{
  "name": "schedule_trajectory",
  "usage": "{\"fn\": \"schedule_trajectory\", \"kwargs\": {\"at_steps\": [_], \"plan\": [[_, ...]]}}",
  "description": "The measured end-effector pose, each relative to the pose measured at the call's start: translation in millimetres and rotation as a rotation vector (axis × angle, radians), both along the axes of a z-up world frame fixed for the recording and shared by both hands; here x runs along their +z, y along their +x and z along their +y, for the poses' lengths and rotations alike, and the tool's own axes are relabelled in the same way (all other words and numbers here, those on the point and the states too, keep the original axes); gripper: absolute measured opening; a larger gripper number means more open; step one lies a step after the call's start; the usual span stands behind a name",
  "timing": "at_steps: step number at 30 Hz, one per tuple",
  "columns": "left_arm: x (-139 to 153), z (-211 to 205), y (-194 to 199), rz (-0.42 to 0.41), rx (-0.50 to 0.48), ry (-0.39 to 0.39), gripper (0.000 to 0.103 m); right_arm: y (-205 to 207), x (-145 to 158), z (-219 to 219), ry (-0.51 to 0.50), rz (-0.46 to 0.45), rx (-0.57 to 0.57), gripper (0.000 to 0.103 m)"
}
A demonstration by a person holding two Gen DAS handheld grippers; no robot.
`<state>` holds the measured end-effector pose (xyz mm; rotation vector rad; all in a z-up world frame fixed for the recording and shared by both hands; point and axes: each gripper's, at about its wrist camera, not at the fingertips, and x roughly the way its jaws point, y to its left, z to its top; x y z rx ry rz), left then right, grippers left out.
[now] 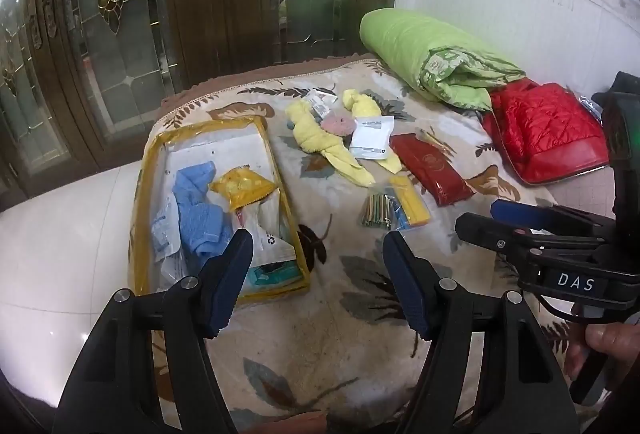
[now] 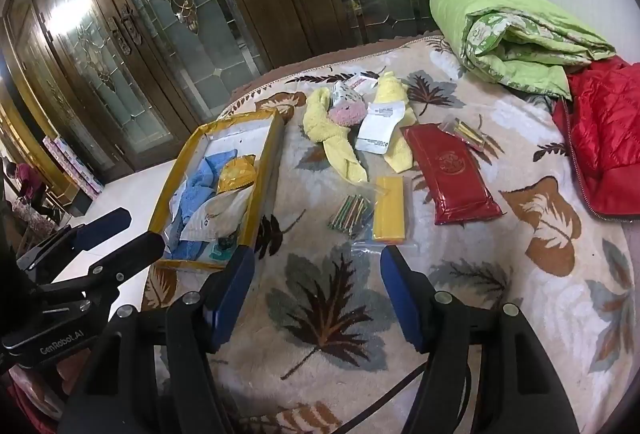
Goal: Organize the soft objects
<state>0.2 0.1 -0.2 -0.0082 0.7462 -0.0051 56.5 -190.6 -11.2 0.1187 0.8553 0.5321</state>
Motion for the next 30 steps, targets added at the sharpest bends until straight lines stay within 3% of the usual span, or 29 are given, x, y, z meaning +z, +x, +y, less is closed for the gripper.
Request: {"fn": "schedule_trajectory", "kwargs": {"at_steps": [9,16,22,27,30], "plan": [[-9.4,-1.4,-5.6,0.034,0.005,-0.014,0.068,-1.6,2.1,-0.2,-0.003,-0.001,0.001,0.066],[-19.4,-9.5,6.5,0.129,-0.001,-0.025,0.068,-3.6,2.0,-5.4,0.01,-0.002,-0.009,0.066],[-5.2,-20.4,4.6,-0.012,0.14,0.024,0.068,-6.4,2.1,-6.6,0.012,-0.006,0.001,0.066],[17.0,-37.3,1.4,-0.217,0.17,0.085,0.068,-8.0,7.2,-17.6,0.021,-0.025,-0.025,0.066],[20.2,-41.3,-4.3,-0.305,0.188,0.072,0.068,-7.9,9.3,-26.6,0.027,-0.031,-0.051,0.068]]}}
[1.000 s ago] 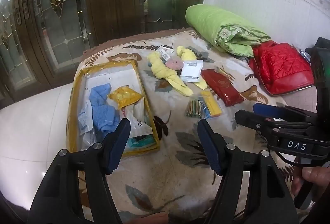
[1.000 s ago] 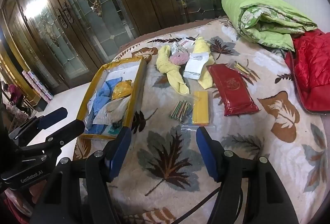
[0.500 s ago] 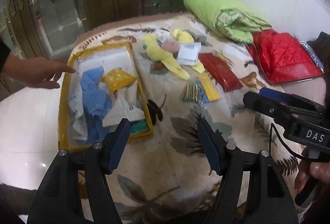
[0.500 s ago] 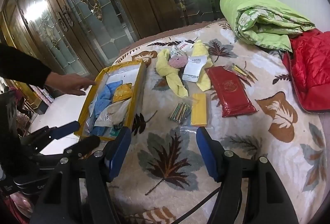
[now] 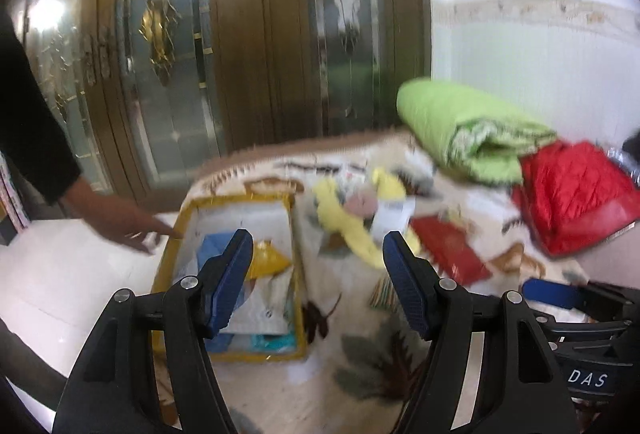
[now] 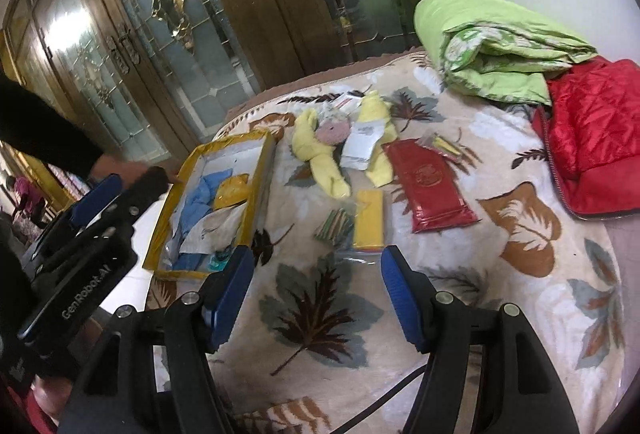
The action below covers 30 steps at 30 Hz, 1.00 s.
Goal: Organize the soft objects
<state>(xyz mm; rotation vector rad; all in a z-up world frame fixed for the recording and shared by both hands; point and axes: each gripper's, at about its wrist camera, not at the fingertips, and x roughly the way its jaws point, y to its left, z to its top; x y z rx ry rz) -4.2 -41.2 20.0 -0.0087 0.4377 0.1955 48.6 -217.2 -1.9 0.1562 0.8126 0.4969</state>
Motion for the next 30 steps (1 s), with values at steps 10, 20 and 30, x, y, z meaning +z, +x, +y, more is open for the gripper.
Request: {"fn": "schedule_trajectory", "kwargs": {"at_steps": [10,20,30], "plan": [[-10.5,-1.7,-19.5,-0.024,0.07,-0.015,0.08,0.7,-3.7,-3.5,0.017,0.003,-0.005,0.069],[-19.0,-12.6,-25.8,0.073,0.051,-0.026,0.085,-0.8,0.9,-11.9,0.04,-0.016,-0.026,0.07],[0.8,44.8,-9.5,0.168,-0.173,-0.383,0.085,-2.0,3.3,-20.6,0.062,-0.018,-0.044,0.07]]}}
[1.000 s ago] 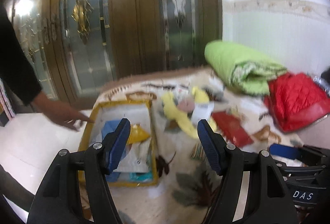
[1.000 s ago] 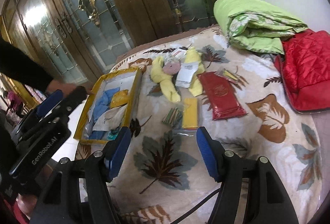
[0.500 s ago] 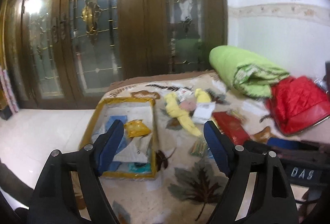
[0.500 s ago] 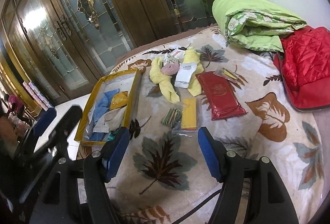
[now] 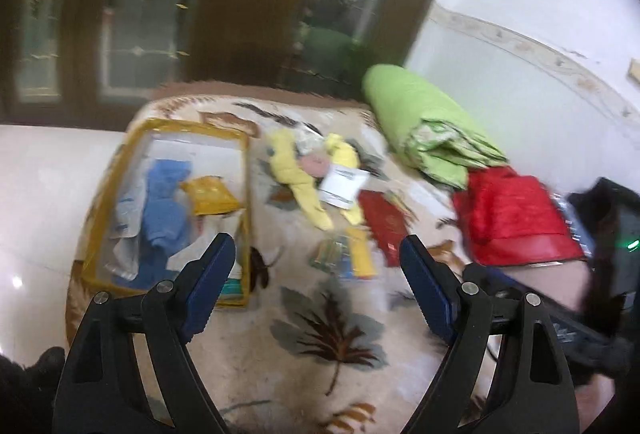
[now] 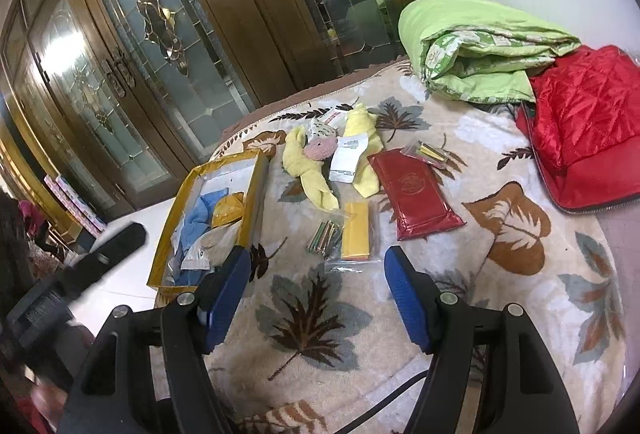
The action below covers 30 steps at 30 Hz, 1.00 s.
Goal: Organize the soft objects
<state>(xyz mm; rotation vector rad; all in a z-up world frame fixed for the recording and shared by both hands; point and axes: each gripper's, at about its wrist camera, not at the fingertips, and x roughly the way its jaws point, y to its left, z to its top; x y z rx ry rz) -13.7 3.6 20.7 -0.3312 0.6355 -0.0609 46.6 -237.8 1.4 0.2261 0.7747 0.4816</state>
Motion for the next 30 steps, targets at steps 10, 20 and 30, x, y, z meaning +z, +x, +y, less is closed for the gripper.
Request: {"fn": "schedule_trajectory", "kwargs": {"at_steps": [10,20,30], "plan": [[-7.9,1.1,25.6,0.234,-0.336,-0.28,0.085,-4.9,-5.5,6.4,0.057,-0.004,0.03,0.07],[-16.2,-2.0,24.7,0.375,-0.384,-0.153,0.085,-1.8,-10.1,4.1,0.083,0.0,0.035,0.07],[-19.9,3.7,29.6,0.461,-0.369,-0.103,0.085,-0.6,-11.0,1.7,0.1,0.0,0.031,0.07]]}}
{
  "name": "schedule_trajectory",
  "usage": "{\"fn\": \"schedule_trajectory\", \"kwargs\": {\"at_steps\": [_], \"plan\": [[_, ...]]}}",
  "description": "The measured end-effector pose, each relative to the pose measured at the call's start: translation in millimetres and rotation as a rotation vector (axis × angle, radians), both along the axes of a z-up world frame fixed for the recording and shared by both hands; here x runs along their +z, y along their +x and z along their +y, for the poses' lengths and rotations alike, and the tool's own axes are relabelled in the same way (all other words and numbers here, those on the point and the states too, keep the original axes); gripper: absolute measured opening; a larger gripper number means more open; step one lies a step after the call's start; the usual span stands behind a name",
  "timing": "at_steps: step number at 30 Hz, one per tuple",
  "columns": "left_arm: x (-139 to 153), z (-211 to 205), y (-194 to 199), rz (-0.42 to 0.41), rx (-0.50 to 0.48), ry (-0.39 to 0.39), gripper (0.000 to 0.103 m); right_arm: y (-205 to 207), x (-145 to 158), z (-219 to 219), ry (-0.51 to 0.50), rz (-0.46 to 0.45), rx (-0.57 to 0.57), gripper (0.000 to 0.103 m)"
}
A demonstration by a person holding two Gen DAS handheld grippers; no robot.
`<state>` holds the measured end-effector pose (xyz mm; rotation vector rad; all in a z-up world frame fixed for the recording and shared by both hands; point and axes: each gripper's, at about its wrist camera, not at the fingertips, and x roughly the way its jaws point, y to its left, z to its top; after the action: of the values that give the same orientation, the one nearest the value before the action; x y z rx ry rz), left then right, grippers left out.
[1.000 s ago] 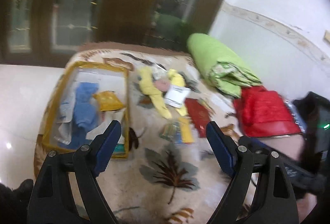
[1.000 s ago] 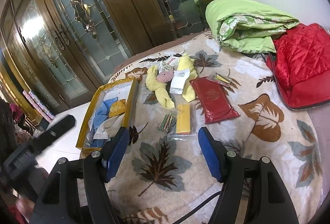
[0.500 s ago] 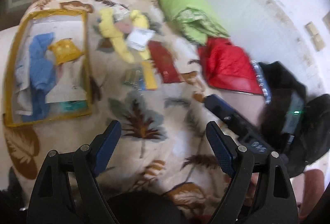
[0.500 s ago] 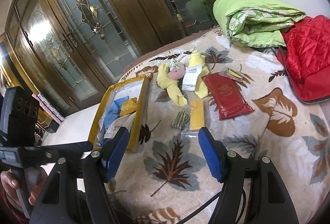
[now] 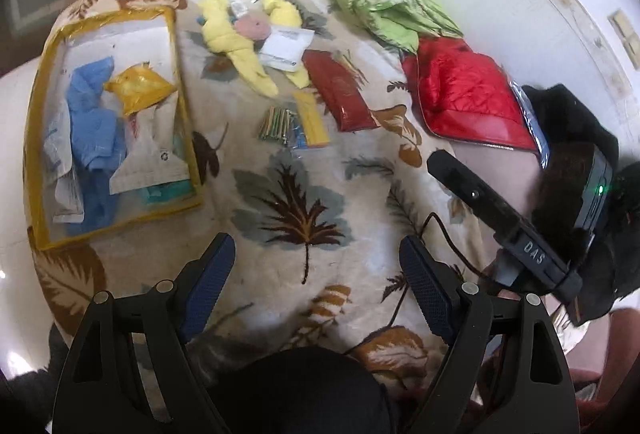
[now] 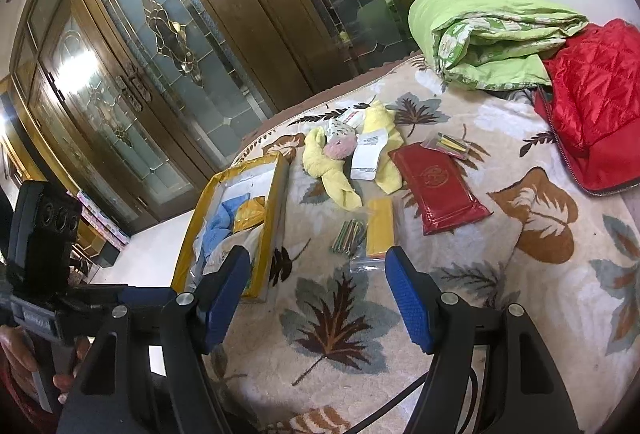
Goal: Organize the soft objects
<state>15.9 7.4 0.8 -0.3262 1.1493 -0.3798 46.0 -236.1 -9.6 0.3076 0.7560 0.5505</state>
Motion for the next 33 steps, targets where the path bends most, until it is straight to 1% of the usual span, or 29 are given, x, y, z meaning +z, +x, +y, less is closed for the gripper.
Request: {"fn": "schedule_trajectory", "kwargs": {"at_steps": [1,2,3,4,5,6,7,8,9,10,11,12,13,15,16,17,18,19,20,21,23,26,29,30,32,33], "plan": [[1.5,1.5,-0.4,-0.012,0.009,-0.002,0.085,-0.3,-0.2,0.6,-0.001,-0.001,0.001,0.07],[4.8,4.0,-2.7,-0.048,0.025,-0.01,0.085,-0.6,-0.3,1.0,-0.001,-0.002,0.001,0.07],[7.7,6.1,-6.4,-0.079,0.025,-0.04,0.085,-0.7,-0.4,1.3,0.001,0.0,0.002,0.07],[8.7,7.8,-8.8,-0.087,-0.001,-0.112,0.085,-0.9,-0.3,1.3,0.004,0.001,0.002,0.07],[7.9,10.6,-12.1,-0.083,-0.047,-0.233,0.085,-1.3,0.1,1.5,0.005,-0.001,0.002,0.07],[8.1,11.8,-13.4,-0.086,-0.063,-0.272,0.085,-1.7,0.5,1.4,0.003,-0.004,0.0,0.07],[8.4,12.7,-14.6,-0.082,-0.064,-0.264,0.085,-1.5,0.5,0.8,0.003,-0.005,-0.002,0.071],[6.1,11.9,-12.8,-0.043,-0.075,-0.251,0.085,-1.2,0.1,0.5,0.006,-0.003,-0.003,0.071],[1.1,11.6,-8.7,0.015,-0.094,-0.255,0.085,-1.3,-0.3,-0.1,0.012,-0.001,-0.005,0.071],[-2.5,16.0,-6.8,0.037,-0.079,-0.288,0.085,-1.3,-0.9,0.1,0.017,0.002,-0.007,0.071],[-4.2,20.0,-6.2,0.039,-0.061,-0.321,0.085,-1.4,-1.1,0.3,0.018,0.002,-0.006,0.071],[-7.4,22.5,-5.0,0.064,-0.074,-0.367,0.085,-2.1,-1.0,0.9,0.015,0.0,-0.003,0.071],[-9.8,22.3,-4.4,0.088,-0.099,-0.39,0.085,-2.8,-0.7,1.3,0.009,-0.003,0.0,0.071],[-11.0,16.4,-6.9,0.106,-0.151,-0.406,0.085,-3.1,0.3,2.0,0.0,-0.008,0.002,0.071],[-13.7,10.4,-8.5,0.156,-0.192,-0.409,0.086,-2.4,0.8,1.7,0.002,-0.007,0.002,0.071],[-17.1,4.2,-9.7,0.21,-0.225,-0.392,0.085,-1.4,1.6,1.1,0.005,-0.006,-0.001,0.071],[-15.8,-1.4,-11.3,0.209,-0.245,-0.363,0.085,-1.2,2.0,0.2,0.008,-0.007,-0.003,0.071],[-11.9,-4.6,-13.5,0.18,-0.265,-0.359,0.085,-1.0,2.9,-0.3,0.011,-0.009,-0.005,0.071],[-10.9,-4.8,-14.1,0.18,-0.273,-0.382,0.085,-0.9,3.7,-0.7,0.012,-0.011,-0.006,0.071],[-12.5,-2.4,-13.0,0.206,-0.266,-0.444,0.085,-1.1,4.6,-0.8,0.011,-0.013,-0.006,0.071],[-12.1,2.4,-12.9,0.209,-0.246,-0.5,0.085,-0.9,5.5,-0.7,0.006,-0.015,-0.006,0.071],[-4.0,9.3,-10.4,0.169,-0.2,-0.438,0.085,-0.5,6.1,-1.7,0.01,-0.018,-0.007,0.071],[2.5,13.1,-10.3,0.122,-0.18,-0.389,0.085,0.4,6.4,-3.1,0.014,-0.019,-0.011,0.071],[5.6,13.6,-11.7,0.104,-0.188,-0.388,0.085,0.6,6.2,-3.5,0.017,-0.02,-0.012,0.071],[2.5,10.2,-10.5,0.106,-0.201,-0.424,0.085,1.1,5.4,-2.9,0.017,-0.019,-0.011,0.071],[1.8,10.0,-10.9,0.11,-0.193,-0.431,0.085,1.2,5.0,-2.8,0.017,-0.018,-0.01,0.071]]}}
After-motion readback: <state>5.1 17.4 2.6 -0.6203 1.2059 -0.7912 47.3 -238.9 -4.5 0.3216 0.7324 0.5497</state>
